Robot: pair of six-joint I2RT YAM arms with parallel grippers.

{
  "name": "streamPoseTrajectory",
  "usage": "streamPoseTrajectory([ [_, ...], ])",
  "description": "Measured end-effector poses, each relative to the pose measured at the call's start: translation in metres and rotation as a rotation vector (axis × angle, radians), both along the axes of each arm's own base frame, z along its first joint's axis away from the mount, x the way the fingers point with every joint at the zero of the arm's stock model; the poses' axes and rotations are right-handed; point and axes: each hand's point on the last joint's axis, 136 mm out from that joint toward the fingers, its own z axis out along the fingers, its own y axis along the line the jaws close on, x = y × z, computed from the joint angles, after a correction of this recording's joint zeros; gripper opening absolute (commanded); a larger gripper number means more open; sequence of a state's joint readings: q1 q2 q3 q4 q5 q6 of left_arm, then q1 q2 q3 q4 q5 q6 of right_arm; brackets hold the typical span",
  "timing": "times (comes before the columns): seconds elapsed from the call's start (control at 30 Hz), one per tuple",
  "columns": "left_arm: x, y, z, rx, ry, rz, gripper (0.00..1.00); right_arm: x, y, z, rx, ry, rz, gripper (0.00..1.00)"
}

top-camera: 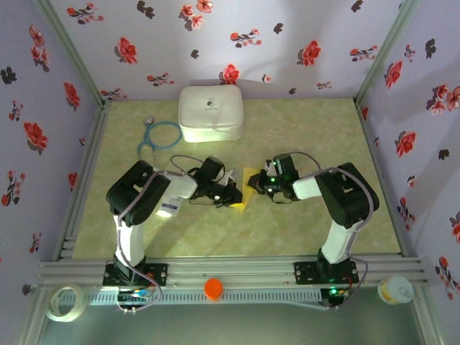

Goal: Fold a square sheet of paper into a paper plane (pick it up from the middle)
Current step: Fold the wing for the fifth time at the center of the table.

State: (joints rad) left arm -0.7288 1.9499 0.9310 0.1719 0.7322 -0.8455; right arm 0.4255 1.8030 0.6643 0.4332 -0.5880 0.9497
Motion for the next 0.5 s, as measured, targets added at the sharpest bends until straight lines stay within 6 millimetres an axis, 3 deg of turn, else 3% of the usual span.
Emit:
streamPoseTrajectory([
  [0.23, -0.0019, -0.001, 0.0012, 0.025, -0.027, -0.038, 0.15, -0.0002, -0.0001, -0.0003, -0.002, 0.003, 0.0, 0.07],
  [0.5, -0.0092, -0.0004, 0.0002, 0.046, -0.027, -0.07, 0.07, 0.0, -0.0005, -0.0008, -0.005, 0.006, -0.002, 0.06],
])
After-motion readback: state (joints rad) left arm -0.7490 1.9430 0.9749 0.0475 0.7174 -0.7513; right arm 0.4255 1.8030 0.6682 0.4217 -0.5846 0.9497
